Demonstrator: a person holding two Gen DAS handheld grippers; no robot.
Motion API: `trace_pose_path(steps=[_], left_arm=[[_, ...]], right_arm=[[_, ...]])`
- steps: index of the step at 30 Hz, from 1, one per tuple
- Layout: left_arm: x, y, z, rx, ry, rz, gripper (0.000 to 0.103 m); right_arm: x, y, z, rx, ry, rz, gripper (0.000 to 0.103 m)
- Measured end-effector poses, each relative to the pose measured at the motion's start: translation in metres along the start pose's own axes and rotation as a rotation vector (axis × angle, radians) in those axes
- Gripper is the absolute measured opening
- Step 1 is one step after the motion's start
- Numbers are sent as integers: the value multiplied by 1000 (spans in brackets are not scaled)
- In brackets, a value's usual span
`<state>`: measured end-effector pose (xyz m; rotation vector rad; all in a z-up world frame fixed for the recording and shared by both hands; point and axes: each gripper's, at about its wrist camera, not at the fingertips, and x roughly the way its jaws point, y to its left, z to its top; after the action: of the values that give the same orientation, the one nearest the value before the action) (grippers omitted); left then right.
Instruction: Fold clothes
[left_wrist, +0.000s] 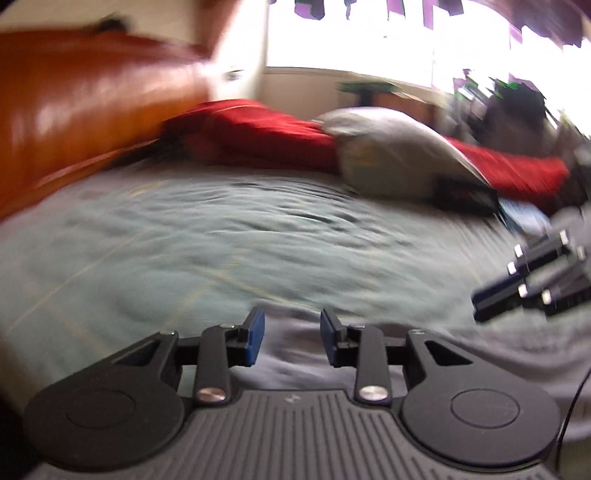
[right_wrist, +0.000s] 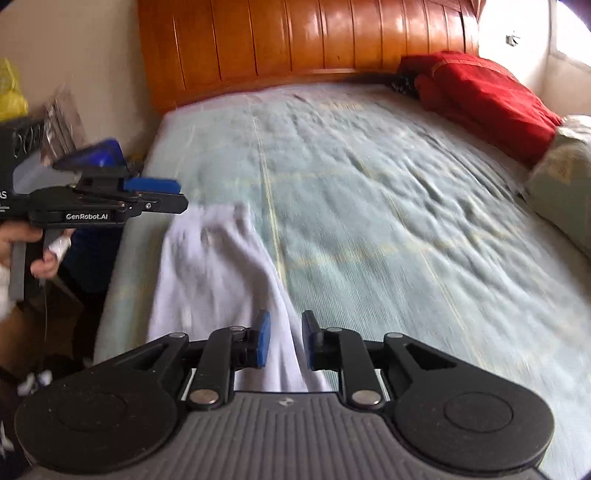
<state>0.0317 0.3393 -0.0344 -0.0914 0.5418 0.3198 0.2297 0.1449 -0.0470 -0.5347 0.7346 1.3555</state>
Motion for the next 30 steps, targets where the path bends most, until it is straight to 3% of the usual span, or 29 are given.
trace_pose_path(steps=[3, 6, 10, 12, 13, 18, 22, 27, 30], left_arm=[[12, -27, -11, 77, 53, -41, 36], [21, -30, -25, 62, 108, -47, 36], [20, -26, -28, 33, 111, -53, 37], [19, -25, -25, 23, 115, -50, 37], [18, -25, -23, 18, 116, -49, 37], [17, -38, -19, 61, 110, -74, 46], [23, -43, -26, 80, 133, -57, 46], [13, -47, -20, 88, 132, -60, 47], [9, -57, -16, 122, 122, -84, 47]], right_arm=[[-7, -10, -24, 49, 30, -7, 22], [-5, -12, -38, 51, 41, -19, 22], [-3, -13, -56, 48, 54, -39, 22], [-4, -12, -58, 53, 48, -35, 8], [-5, -11, -58, 51, 44, -29, 6], [-10, -23, -52, 74, 0, -71, 6], [-15, -31, -53, 119, -4, -50, 10], [-65, -47, -69, 160, -70, -62, 17], [-86, -55, -90, 146, -41, -86, 18]])
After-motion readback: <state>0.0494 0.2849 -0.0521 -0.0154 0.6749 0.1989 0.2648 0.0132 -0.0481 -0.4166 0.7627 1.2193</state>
